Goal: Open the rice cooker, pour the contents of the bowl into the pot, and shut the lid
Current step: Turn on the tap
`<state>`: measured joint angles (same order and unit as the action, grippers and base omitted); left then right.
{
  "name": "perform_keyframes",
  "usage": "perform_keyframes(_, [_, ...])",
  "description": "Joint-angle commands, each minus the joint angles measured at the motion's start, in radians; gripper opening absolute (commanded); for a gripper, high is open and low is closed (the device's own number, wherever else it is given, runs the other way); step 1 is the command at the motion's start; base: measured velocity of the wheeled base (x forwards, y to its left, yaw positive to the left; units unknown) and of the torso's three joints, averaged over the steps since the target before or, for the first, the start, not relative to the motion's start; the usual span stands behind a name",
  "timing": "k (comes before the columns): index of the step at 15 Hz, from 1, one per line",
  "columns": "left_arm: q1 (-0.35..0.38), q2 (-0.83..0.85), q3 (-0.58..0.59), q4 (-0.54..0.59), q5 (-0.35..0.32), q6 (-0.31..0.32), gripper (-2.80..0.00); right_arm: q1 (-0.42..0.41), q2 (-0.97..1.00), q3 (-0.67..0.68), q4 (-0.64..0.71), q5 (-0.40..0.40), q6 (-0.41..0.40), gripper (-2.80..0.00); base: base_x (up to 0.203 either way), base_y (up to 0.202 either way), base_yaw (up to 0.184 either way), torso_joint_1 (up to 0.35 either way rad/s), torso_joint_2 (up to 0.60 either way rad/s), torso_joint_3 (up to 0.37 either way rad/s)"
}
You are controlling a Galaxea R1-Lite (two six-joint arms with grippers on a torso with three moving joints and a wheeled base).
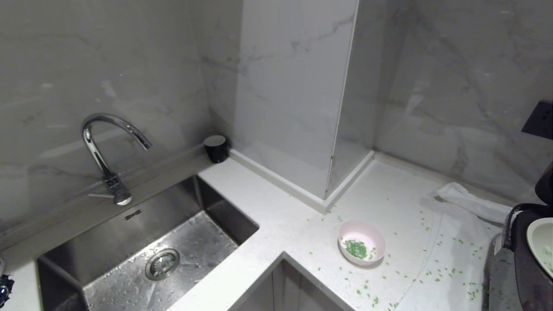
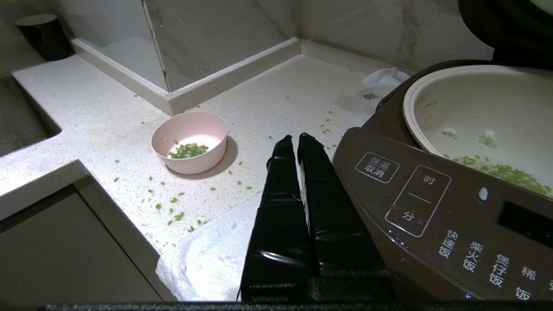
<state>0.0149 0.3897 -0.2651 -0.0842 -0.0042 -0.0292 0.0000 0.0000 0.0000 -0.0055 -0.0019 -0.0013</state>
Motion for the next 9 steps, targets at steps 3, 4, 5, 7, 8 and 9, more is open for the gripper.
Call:
perform_keyframes(3, [0.016,0.530,-0.198,-0.053,0.032,-0.058,-2.80,0.000,0.000,0.002,-0.001,-0.001,0.000,-2.80,0.000,0.000,0.000,0.000,0.00,0.000])
perform_keyframes(4, [0.014,0.631,-0.247,-0.061,0.065,-0.089,-2.80,0.000,0.000,0.002,-0.001,-0.001,0.000,-2.80,0.000,0.000,0.000,0.000,0.00,0.000])
perform_keyframes(5, [0.008,0.724,-0.280,-0.067,0.100,-0.124,-2.80,0.000,0.000,0.002,-0.001,0.000,0.000,-2.80,0.000,0.000,0.000,0.000,0.00,0.000])
perform_keyframes(7, [0.000,0.923,-0.335,-0.090,0.178,-0.205,-2.80,0.000,0.000,0.002,-0.001,-0.001,0.000,-2.80,0.000,0.000,0.000,0.000,0.00,0.000])
perform_keyframes(8, [-0.001,1.020,-0.363,-0.112,0.225,-0.252,-2.80,0.000,0.000,0.002,-0.001,-0.001,0.000,-2.80,0.000,0.000,0.000,0.000,0.00,0.000])
perform_keyframes(9, [0.000,1.105,-0.386,-0.135,0.270,-0.293,-2.80,0.000,0.000,0.002,-0.001,0.000,0.000,-2.80,0.000,0.000,0.000,0.000,0.00,0.000])
